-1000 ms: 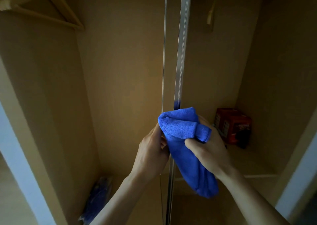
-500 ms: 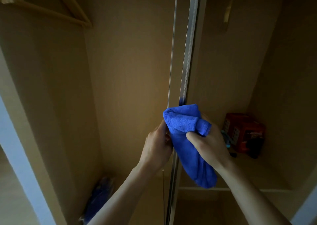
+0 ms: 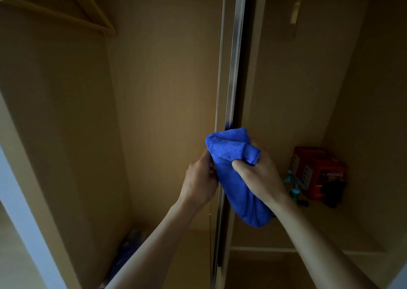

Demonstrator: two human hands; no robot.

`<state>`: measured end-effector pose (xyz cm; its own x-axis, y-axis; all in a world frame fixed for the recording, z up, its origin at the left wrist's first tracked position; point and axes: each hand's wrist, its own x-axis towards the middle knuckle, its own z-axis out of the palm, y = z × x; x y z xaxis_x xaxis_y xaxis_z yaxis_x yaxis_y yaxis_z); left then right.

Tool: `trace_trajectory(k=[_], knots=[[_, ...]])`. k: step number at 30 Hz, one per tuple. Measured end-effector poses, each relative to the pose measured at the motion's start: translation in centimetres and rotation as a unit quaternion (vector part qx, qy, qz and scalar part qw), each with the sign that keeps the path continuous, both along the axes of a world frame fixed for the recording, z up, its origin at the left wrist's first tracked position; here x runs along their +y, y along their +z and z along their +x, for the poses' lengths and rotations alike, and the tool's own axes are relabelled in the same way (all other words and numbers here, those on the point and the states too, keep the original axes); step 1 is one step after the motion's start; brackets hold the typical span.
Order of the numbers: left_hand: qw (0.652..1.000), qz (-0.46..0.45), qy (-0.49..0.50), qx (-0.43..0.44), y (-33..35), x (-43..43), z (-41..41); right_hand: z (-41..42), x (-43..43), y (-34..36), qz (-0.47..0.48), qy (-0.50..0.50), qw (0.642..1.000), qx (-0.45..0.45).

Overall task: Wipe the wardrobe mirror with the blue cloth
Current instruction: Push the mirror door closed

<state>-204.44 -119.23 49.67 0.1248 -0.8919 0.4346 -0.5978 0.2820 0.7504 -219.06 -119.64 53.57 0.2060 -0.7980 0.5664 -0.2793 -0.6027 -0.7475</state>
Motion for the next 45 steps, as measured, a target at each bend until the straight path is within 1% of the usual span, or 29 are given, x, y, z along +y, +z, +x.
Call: trace_trajectory(k=[15,27,30,34,39,43,45], knots=[[0.999,0.007,0.046,-0.005,0.2,-2.2,-0.4,0.1,-3.1,-0.5,-0.028,0.021,0.999,-0.001],[0.994,0.028,0.098,-0.032,0.7,-2.2,-1.1,0.2,-4.0,-0.4,-0.025,0.039,0.999,-0.013],[0.990,0.033,0.122,-0.056,0.7,-1.9,-1.2,-0.1,-3.6,0.1,-0.018,0.051,0.999,-0.004],[0.989,0.029,0.126,-0.070,0.3,-0.9,-1.7,-1.3,-3.3,-0.3,0.058,0.114,0.992,-0.020],[0.994,0.026,0.097,-0.043,-1.7,0.9,-2.7,-3.5,-2.7,-1.3,0.172,0.125,0.976,-0.056],[0.999,0.025,0.037,0.028,-3.6,2.0,-3.6,-5.3,-2.3,-2.4,0.213,0.133,0.963,-0.099],[0.994,0.040,-0.006,0.106,-4.2,2.9,-4.6,-6.0,-1.8,-3.1,0.233,0.144,0.953,-0.128]])
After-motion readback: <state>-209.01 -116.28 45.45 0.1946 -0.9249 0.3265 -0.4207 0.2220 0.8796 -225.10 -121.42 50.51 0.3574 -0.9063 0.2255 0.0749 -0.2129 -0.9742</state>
